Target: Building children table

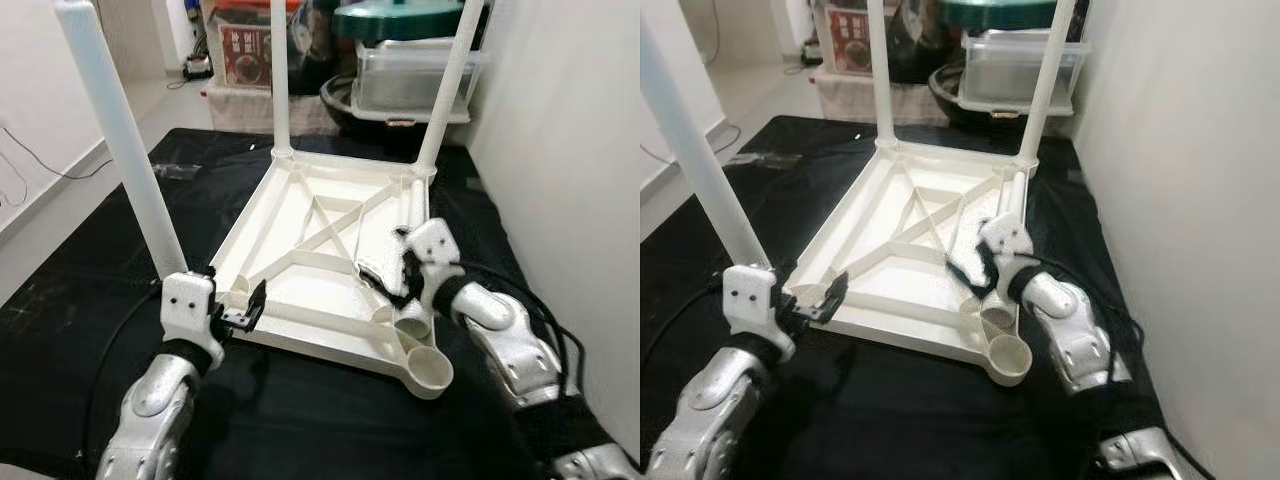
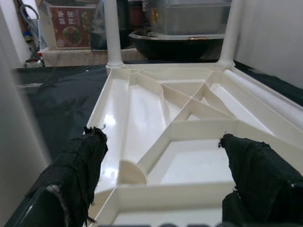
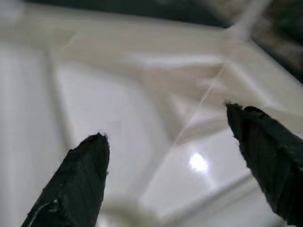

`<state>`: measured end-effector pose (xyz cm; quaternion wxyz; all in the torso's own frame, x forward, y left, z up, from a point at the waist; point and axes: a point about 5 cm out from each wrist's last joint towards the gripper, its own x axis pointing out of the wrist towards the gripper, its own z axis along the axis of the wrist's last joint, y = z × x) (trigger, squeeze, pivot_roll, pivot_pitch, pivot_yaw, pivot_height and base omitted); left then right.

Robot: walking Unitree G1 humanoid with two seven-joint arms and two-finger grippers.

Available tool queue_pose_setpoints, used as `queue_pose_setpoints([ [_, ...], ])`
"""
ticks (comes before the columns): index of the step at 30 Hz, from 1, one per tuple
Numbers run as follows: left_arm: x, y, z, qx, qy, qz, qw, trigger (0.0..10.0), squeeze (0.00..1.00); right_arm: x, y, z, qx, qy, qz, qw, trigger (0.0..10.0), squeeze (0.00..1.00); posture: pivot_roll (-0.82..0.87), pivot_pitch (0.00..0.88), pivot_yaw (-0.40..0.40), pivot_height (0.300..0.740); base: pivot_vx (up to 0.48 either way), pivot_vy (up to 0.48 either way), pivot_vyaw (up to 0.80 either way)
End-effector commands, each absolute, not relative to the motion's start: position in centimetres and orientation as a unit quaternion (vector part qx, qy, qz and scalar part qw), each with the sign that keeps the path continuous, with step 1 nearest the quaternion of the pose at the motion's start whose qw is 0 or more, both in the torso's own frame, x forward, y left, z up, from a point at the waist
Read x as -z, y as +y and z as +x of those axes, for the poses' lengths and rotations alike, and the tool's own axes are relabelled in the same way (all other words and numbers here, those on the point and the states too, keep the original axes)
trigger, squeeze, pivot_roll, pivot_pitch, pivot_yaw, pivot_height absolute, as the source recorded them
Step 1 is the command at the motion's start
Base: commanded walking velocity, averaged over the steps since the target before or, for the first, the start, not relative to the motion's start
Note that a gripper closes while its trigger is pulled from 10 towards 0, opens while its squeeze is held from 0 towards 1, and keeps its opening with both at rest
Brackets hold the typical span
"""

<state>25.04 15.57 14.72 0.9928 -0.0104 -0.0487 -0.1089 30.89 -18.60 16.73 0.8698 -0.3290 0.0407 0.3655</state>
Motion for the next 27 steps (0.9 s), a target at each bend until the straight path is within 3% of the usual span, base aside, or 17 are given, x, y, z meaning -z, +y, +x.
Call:
queue_pose_setpoints([
  [1, -14.6, 15.7, 25.0, 0.112, -0.044, -0.013, 0.993, 10.0, 0.00, -16.7, -17.6, 30.5, -0.399, 0.031, -0.325, 0.857, 10.0, 0.00, -0.01, 0.000, -0.032, 0.740, 0.000, 0.000, 0.00],
  [7, -14.6, 15.5, 25.3, 0.117, -0.044, -0.012, 0.992, 10.0, 0.00, -16.7, -19.4, 30.2, -0.439, 0.084, -0.376, 0.812, 10.0, 0.00, -0.02, 0.000, -0.030, 0.740, 0.000, 0.000, 0.00],
  [11, -14.6, 15.4, 25.4, 0.118, -0.045, -0.013, 0.992, 10.0, 0.00, -16.5, -19.6, 30.3, -0.439, 0.091, -0.385, 0.807, 10.0, 0.00, -0.02, 0.000, -0.030, 0.740, 0.000, 0.000, 0.00],
  [22, -14.8, 15.9, 25.3, 0.107, -0.050, -0.011, 0.993, 10.0, 0.00, -14.4, -20.6, 32.8, -0.333, 0.148, -0.446, 0.817, 10.0, 0.00, 0.00, 0.000, -0.047, 0.740, 0.000, 0.000, 0.00],
  [27, -14.9, 15.7, 25.5, 0.110, -0.051, -0.012, 0.993, 10.0, 0.00, -14.9, -21.1, 32.6, -0.359, 0.157, -0.464, 0.795, 10.0, 0.00, -0.01, 0.000, -0.041, 0.740, 0.000, 0.000, 0.00],
])
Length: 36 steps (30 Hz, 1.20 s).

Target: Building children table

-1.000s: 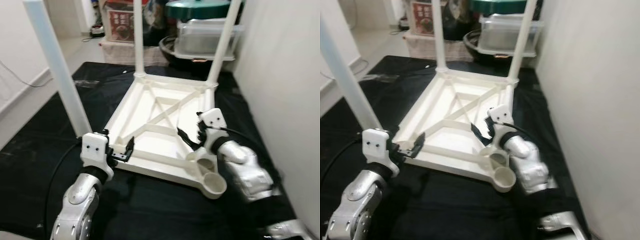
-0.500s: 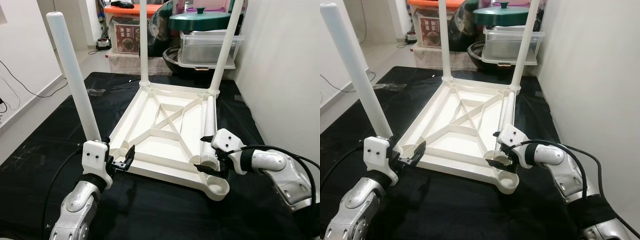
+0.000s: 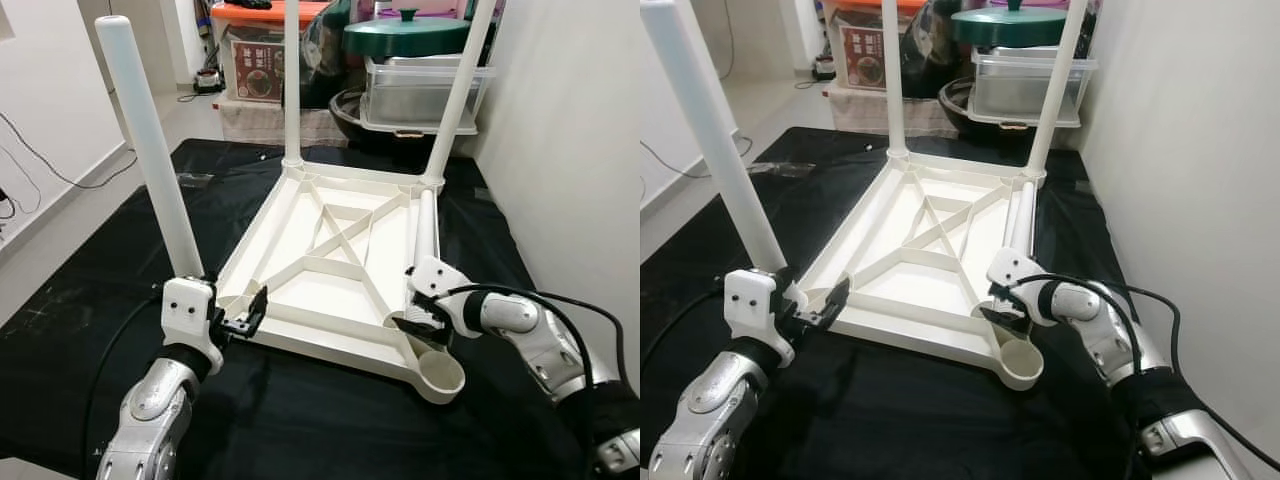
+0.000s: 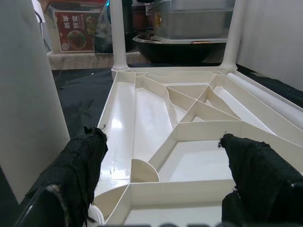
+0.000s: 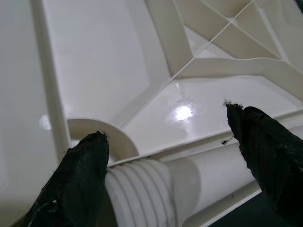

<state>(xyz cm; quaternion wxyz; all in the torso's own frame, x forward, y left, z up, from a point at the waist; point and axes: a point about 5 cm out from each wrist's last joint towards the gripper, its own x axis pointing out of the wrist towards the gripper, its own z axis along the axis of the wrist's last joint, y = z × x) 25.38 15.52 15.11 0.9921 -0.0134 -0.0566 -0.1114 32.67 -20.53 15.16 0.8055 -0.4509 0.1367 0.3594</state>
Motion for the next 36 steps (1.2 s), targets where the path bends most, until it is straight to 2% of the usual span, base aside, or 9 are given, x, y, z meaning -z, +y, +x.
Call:
queue_pose_setpoints([
  [1, -14.9, 15.7, 25.5, 0.112, -0.050, -0.012, 0.992, 10.0, 0.00, -15.1, -21.2, 32.3, -0.375, 0.159, -0.462, 0.788, 10.0, 0.00, -0.02, 0.000, -0.039, 0.740, 0.000, 0.000, 0.00],
  [14, -14.6, 15.4, 25.6, 0.121, -0.047, -0.016, 0.991, 10.0, 0.00, -16.1, -22.5, 32.2, -0.407, 0.167, -0.478, 0.760, 10.0, 0.00, -0.03, 0.000, -0.038, 0.740, 0.000, 0.000, 0.00],
  [18, -14.5, 15.2, 25.6, 0.119, -0.048, -0.018, 0.992, 10.0, 0.00, -16.2, -23.1, 34.3, -0.310, 0.160, -0.495, 0.796, 10.0, 0.00, -0.03, 0.000, -0.044, 0.740, 0.000, 0.000, 0.00],
  [27, -14.5, 15.3, 25.5, 0.117, -0.048, -0.016, 0.992, 10.0, 0.00, -15.4, -22.9, 34.2, -0.283, 0.155, -0.493, 0.808, 10.0, 0.00, -0.03, 0.000, -0.046, 0.740, 0.000, 0.000, 0.00],
  [30, -14.5, 15.3, 25.5, 0.114, -0.049, -0.015, 0.992, 10.0, 0.00, -16.9, -23.1, 35.1, -0.198, 0.098, -0.487, 0.845, 10.0, 0.00, -0.03, 0.000, -0.049, 0.740, 0.000, 0.000, 0.00],
  [32, -14.5, 15.3, 25.5, 0.114, -0.049, -0.015, 0.992, 10.0, 0.00, -16.9, -23.1, 35.1, -0.198, 0.098, -0.487, 0.845, 10.0, 0.00, -0.03, 0.000, -0.049, 0.740, 0.000, 0.000, 0.00],
  [33, -14.5, 15.3, 25.5, 0.112, -0.049, -0.015, 0.992, 10.0, 0.00, -18.2, -23.3, 35.4, -0.134, 0.048, -0.475, 0.869, 3.5, 0.00, -0.03, 0.000, -0.051, 0.740, 0.000, 0.000, 0.00],
  [34, -14.4, 15.3, 25.5, 0.110, -0.049, -0.015, 0.993, 10.0, 0.00, -19.3, -23.3, 35.3, -0.087, -0.001, -0.446, 0.891, 0.0, 0.00, -0.03, 0.000, -0.049, 0.740, 0.000, 0.000, 0.00],
  [36, -14.4, 15.3, 25.5, 0.109, -0.049, -0.016, 0.993, 10.0, 0.00, -19.6, -23.2, 34.9, -0.060, -0.029, -0.425, 0.903, 0.0, 0.00, -0.04, 0.000, -0.047, 0.740, 0.000, 0.000, 0.00],
])
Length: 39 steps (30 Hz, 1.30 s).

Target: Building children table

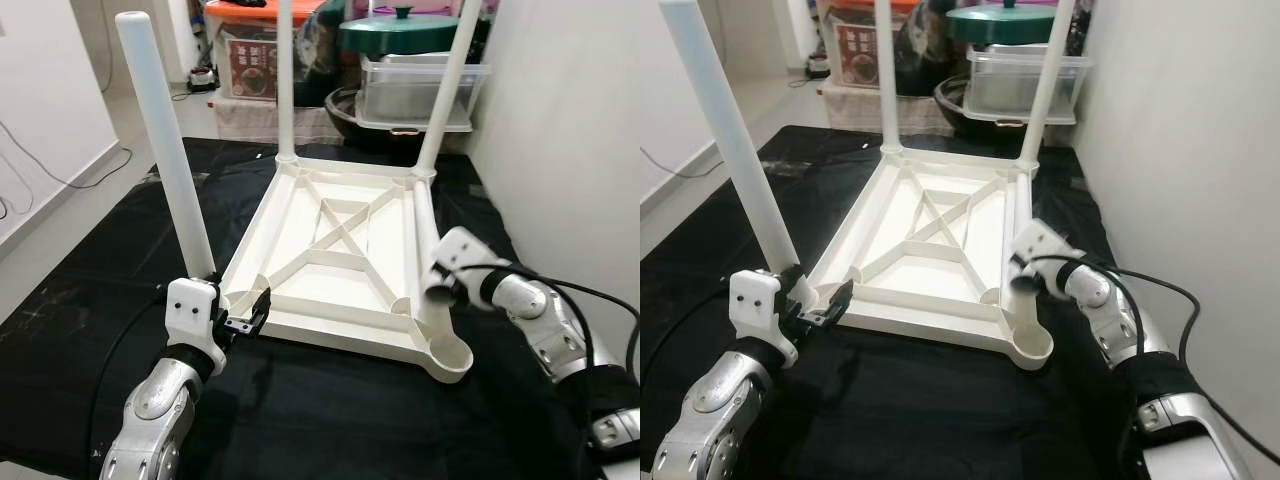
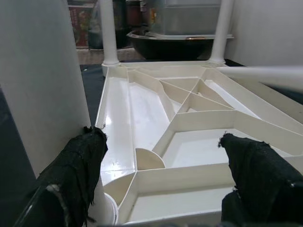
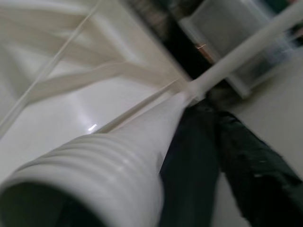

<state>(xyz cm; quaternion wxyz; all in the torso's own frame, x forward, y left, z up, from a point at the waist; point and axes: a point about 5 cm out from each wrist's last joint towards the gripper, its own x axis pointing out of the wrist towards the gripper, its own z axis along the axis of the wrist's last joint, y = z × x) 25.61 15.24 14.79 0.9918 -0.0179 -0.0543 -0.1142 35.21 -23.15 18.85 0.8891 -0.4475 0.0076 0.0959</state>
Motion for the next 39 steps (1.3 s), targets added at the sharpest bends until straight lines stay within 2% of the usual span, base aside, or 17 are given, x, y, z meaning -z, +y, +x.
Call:
queue_pose_setpoints([
  [1, -14.4, 15.3, 25.5, 0.108, -0.049, -0.016, 0.993, 10.0, 0.00, -19.5, -23.1, 34.6, -0.051, -0.038, -0.415, 0.908, 0.0, 0.00, -0.04, 0.000, -0.047, 0.740, 0.000, 0.000, 0.00],
  [12, -14.7, 15.6, 26.2, 0.102, -0.053, -0.009, 0.993, 10.0, 0.00, -17.8, -22.6, 34.4, -0.061, -0.032, -0.395, 0.916, 0.0, 0.00, -0.04, 0.000, -0.037, 0.740, 0.000, 0.000, 0.00],
  [16, -14.8, 15.9, 26.4, 0.092, -0.057, -0.010, 0.994, 10.0, 0.00, -19.7, -23.6, 35.0, -0.055, -0.063, -0.342, 0.936, 0.0, 0.00, -0.05, 0.000, -0.030, 0.740, 0.000, 0.000, 0.00],
  [17, -14.9, 15.9, 26.6, 0.091, -0.060, -0.020, 0.994, 10.0, 0.00, -21.1, -24.0, 35.0, -0.060, -0.087, -0.278, 0.955, 0.0, 0.00, -0.05, 0.000, -0.026, 0.740, 0.000, 0.000, 0.00],
  [20, -15.0, 16.0, 26.7, 0.090, -0.061, -0.027, 0.994, 10.0, 0.00, -22.0, -24.3, 34.9, -0.066, -0.105, -0.234, 0.964, 0.0, 0.00, -0.05, 0.000, -0.025, 0.740, 0.000, 0.000, 0.00],
  [21, -15.4, 15.8, 27.0, 0.102, -0.068, -0.053, 0.991, 10.0, 0.00, -22.9, -25.1, 34.7, -0.086, -0.116, -0.176, 0.974, 0.0, 0.00, -0.06, 0.000, -0.023, 0.740, 0.000, 0.000, 0.00],
  [23, -15.7, 15.6, 27.2, 0.110, -0.072, -0.070, 0.989, 10.0, 0.00, -23.4, -25.6, 34.5, -0.102, -0.124, -0.141, 0.977, 0.0, 0.00, -0.06, 0.000, -0.022, 0.740, 0.000, 0.000, 0.00],
  [24, -16.2, 15.2, 27.6, 0.130, -0.075, -0.109, 0.983, 10.0, 0.00, -23.3, -25.9, 34.2, -0.131, -0.122, -0.094, 0.979, 0.0, 0.00, -0.06, 0.000, -0.019, 0.740, 0.000, 0.000, 0.00],
  [26, -16.2, 15.2, 27.6, 0.130, -0.075, -0.109, 0.983, 10.0, 0.00, -23.3, -25.9, 34.2, -0.131, -0.122, -0.094, 0.979, 0.0, 0.00, -0.06, 0.000, -0.019, 0.740, 0.000, 0.000, 0.00],
  [27, -16.7, 14.4, 28.0, 0.159, -0.079, -0.146, 0.973, 10.0, 0.00, -22.8, -25.7, 33.7, -0.175, -0.120, -0.039, 0.976, 0.0, 0.00, -0.06, 0.000, -0.017, 0.740, 0.000, 0.000, 0.00],
  [29, -16.7, 14.4, 28.0, 0.159, -0.079, -0.146, 0.973, 10.0, 0.00, -22.8, -25.7, 33.7, -0.175, -0.120, -0.039, 0.976, 0.0, 0.00, -0.06, 0.000, -0.017, 0.740, 0.000, 0.000, 0.00],
  [30, -17.2, 13.5, 28.4, 0.187, -0.081, -0.184, 0.962, 10.0, 0.00, -21.5, -25.1, 33.4, -0.213, -0.101, 0.014, 0.972, 0.0, 0.00, -0.07, 0.000, -0.012, 0.740, 0.000, 0.000, 0.00],
  [31, -17.2, 13.5, 28.4, 0.187, -0.081, -0.184, 0.962, 10.0, 0.00, -21.5, -25.1, 33.4, -0.213, -0.101, 0.014, 0.972, 0.0, 0.00, -0.07, 0.000, -0.012, 0.740, 0.000, 0.000, 0.00],
  [33, -18.3, 11.7, 29.4, 0.249, -0.084, -0.252, 0.931, 10.0, 0.00, -16.9, -21.9, 32.2, -0.312, -0.030, 0.086, 0.946, 0.0, 0.00, -0.07, 0.000, -0.007, 0.740, 0.000, 0.000, 0.00],
  [37, -18.7, 10.9, 30.1, 0.269, -0.081, -0.290, 0.915, 10.0, 0.00, -15.4, -19.9, 30.9, -0.370, -0.015, 0.108, 0.922, 0.0, 0.00, -0.07, 0.000, -0.005, 0.740, 0.000, 0.000, 0.00],
  [38, -19.0, 10.6, 31.1, 0.277, -0.076, -0.357, 0.889, 10.0, 0.00, -15.2, -19.3, 30.5, -0.386, -0.018, 0.176, 0.906, 0.0, 0.00, -0.08, 0.000, 0.002, 0.740, 0.000, 0.000, 0.00],
  [39, -19.0, 10.6, 31.1, 0.277, -0.076, -0.357, 0.889, 10.0, 0.00, -15.2, -19.3, 30.5, -0.386, -0.018, 0.176, 0.906, 0.0, 0.00, -0.08, 0.000, 0.002, 0.740, 0.000, 0.000, 0.00],
])
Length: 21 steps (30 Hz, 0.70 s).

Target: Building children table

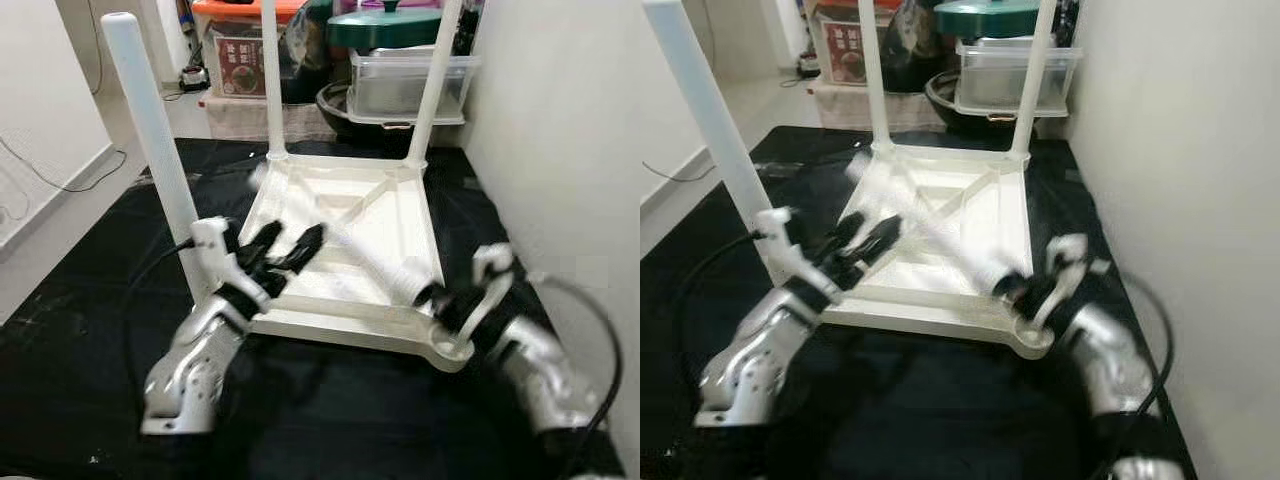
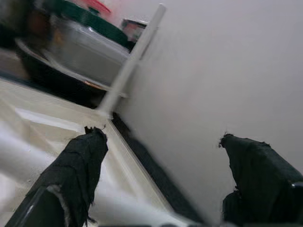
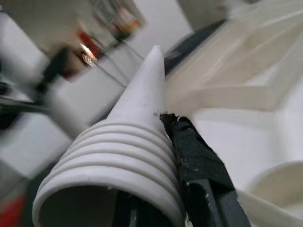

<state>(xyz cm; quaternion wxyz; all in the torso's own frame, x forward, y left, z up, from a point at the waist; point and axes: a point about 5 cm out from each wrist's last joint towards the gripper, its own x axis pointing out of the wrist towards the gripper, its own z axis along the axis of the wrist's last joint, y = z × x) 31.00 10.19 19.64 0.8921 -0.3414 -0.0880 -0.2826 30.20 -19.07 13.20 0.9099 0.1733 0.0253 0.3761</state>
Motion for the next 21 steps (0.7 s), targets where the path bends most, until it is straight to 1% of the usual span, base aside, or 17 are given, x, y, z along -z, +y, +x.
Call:
queue_pose_setpoints([
  [1, -19.0, 10.4, 31.5, 0.277, -0.072, -0.392, 0.874, 10.0, 0.00, -15.2, -19.3, 30.3, -0.389, -0.020, 0.207, 0.897, 0.0, 0.00, -0.08, 0.000, 0.002, 0.740, 0.000, 0.000, 0.00],
  [2, -19.0, 10.4, 31.5, 0.277, -0.072, -0.392, 0.874, 10.0, 0.00, -15.2, -19.3, 30.3, -0.389, -0.020, 0.207, 0.897, 0.0, 0.00, -0.08, 0.000, 0.002, 0.740, 0.000, 0.000, 0.00],
  [4, -18.9, 10.2, 32.3, 0.281, -0.057, -0.461, 0.840, 10.0, 0.00, -15.3, -19.5, 30.1, -0.395, -0.021, 0.261, 0.881, 0.0, 0.00, -0.08, 0.000, 0.006, 0.740, 0.000, 0.000, 0.00],
  [5, -18.9, 10.2, 32.3, 0.281, -0.057, -0.461, 0.840, 10.0, 0.00, -15.3, -19.5, 30.1, -0.395, -0.021, 0.261, 0.881, 0.0, 0.00, -0.08, 0.000, 0.006, 0.740, 0.000, 0.000, 0.00],
  [6, -18.8, 9.9, 32.5, 0.283, -0.049, -0.481, 0.829, 10.0, 0.00, -15.1, -19.6, 30.1, -0.382, -0.021, 0.271, 0.883, 0.0, 0.00, -0.10, 0.000, 0.016, 0.740, 0.000, 0.000, 0.00],
  [7, -18.8, 9.9, 32.5, 0.283, -0.049, -0.481, 0.829, 10.0, 0.00, -15.1, -19.6, 30.1, -0.382, -0.021, 0.271, 0.883, 0.0, 0.00, -0.10, 0.000, 0.016, 0.740, 0.000, 0.000, 0.00],
  [8, -19.0, 9.4, 32.5, 0.286, -0.048, -0.501, 0.815, 10.0, 0.00, -15.1, -19.9, 30.3, -0.359, -0.028, 0.284, 0.889, 0.0, 0.00, -0.10, 0.000, 0.022, 0.740, 0.000, 0.000, 0.00],
  [10, -19.2, 8.8, 32.3, 0.294, -0.047, -0.529, 0.795, 10.0, 0.00, -15.5, -20.6, 30.6, -0.325, -0.049, 0.336, 0.883, 0.0, 0.00, -0.10, 0.000, 0.022, 0.740, 0.000, 0.000, 0.00],
  [13, -19.0, 8.7, 32.3, 0.294, -0.043, -0.540, 0.788, 10.0, 0.00, -15.6, -20.5, 30.4, -0.331, -0.053, 0.351, 0.874, 0.0, 0.00, -0.10, 0.000, 0.023, 0.740, 0.000, 0.000, 0.00],
  [15, -18.6, 8.7, 32.6, 0.291, -0.033, -0.555, 0.779, 10.0, 0.00, -15.5, -19.6, 29.4, -0.371, -0.042, 0.361, 0.855, 0.0, 0.00, -0.11, 0.000, 0.026, 0.740, 0.000, 0.000, 0.00],
  [16, -18.6, 8.7, 32.6, 0.291, -0.033, -0.555, 0.779, 10.0, 0.00, -15.5, -19.6, 29.4, -0.371, -0.042, 0.361, 0.855, 0.0, 0.00, -0.11, 0.000, 0.026, 0.740, 0.000, 0.000, 0.00],
  [17, -18.7, 8.8, 32.9, 0.294, -0.033, -0.561, 0.773, 10.0, 0.00, -15.5, -19.0, 28.7, -0.401, -0.032, 0.367, 0.839, 0.0, 0.00, -0.11, 0.000, 0.024, 0.740, 0.000, 0.000, 0.00],
  [18, -18.7, 8.8, 32.9, 0.294, -0.033, -0.561, 0.773, 10.0, 0.00, -15.5, -19.0, 28.7, -0.401, -0.032, 0.367, 0.839, 0.0, 0.00, -0.11, 0.000, 0.024, 0.740, 0.000, 0.000, 0.00],
  [19, -18.8, 8.9, 33.1, 0.297, -0.034, -0.565, 0.769, 10.0, 0.00, -15.5, -18.5, 28.1, -0.424, -0.023, 0.374, 0.825, 0.0, 0.00, -0.11, 0.000, 0.024, 0.740, 0.000, 0.000, 0.00],
  [20, -18.8, 8.9, 33.1, 0.297, -0.034, -0.565, 0.769, 10.0, 0.00, -15.5, -18.5, 28.1, -0.424, -0.023, 0.374, 0.825, 0.0, 0.00, -0.11, 0.000, 0.024, 0.740, 0.000, 0.000, 0.00],
  [21, -18.9, 9.1, 33.3, 0.300, -0.035, -0.569, 0.765, 10.0, 0.00, -15.6, -18.3, 27.7, -0.444, -0.015, 0.379, 0.812, 0.0, 0.00, -0.11, 0.000, 0.024, 0.740, 0.000, 0.000, 0.00],
])
